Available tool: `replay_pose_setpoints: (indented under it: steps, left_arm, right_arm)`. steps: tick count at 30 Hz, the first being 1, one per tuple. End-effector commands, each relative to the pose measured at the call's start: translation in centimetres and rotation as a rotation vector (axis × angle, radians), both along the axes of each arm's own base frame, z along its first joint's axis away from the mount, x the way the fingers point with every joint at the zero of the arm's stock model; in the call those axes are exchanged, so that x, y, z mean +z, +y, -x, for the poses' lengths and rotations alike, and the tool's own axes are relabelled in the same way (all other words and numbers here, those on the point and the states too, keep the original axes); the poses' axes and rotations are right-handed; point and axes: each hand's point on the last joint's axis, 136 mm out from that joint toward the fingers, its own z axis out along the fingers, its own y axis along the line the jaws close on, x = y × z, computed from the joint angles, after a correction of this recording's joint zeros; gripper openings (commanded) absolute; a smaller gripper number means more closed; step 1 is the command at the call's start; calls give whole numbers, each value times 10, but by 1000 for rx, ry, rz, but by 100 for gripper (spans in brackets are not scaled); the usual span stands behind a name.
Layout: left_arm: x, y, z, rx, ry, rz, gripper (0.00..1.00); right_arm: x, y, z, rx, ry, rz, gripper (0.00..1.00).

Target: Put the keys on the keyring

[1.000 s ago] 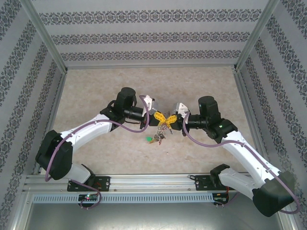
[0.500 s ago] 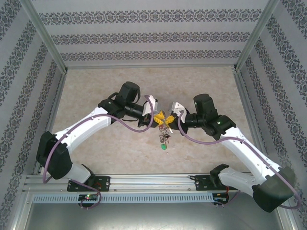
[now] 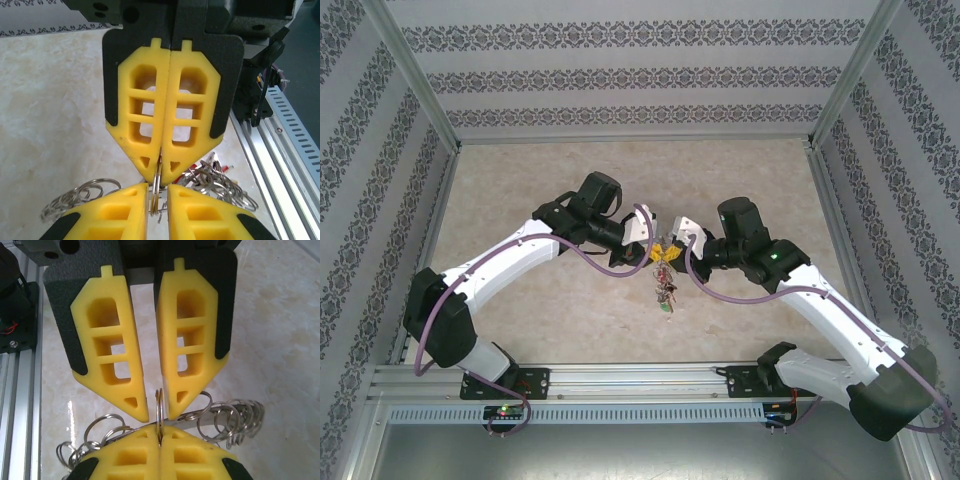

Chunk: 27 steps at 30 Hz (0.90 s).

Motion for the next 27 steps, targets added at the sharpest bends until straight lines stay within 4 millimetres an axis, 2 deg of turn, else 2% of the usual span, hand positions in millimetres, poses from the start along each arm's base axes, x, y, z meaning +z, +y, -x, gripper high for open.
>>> replay_pose_setpoints:
  steps: [1, 3, 7, 11, 15, 17, 20, 27]
  left_arm:
    - [5, -4, 7, -37, -7, 3, 17]
    - [6, -6, 7, -39, -4, 11, 15]
    - [4, -6, 7, -35, -3, 5, 0]
    - [8, -7, 7, -29, -3, 38, 0]
    - [29, -8, 6, -24, 4, 174, 0]
    - [41, -7, 9, -41, 23, 246, 0]
    - [53, -7, 15, -79, 46, 327, 0]
    - [54, -10, 19, -110, 85, 385, 0]
  right_arm:
    - [22, 6, -3, 21, -64, -26, 0]
    - [23, 6, -3, 22, -65, -27, 0]
    - [25, 6, -3, 19, -69, -34, 0]
    - [23, 3, -1, 11, -73, -29, 7]
    - [3, -3, 2, 22, -69, -29, 23]
    - [-5, -8, -3, -7, -55, -21, 24]
    - [-2, -8, -1, 6, -15, -65, 23]
    - [16, -2, 1, 36, -22, -159, 21]
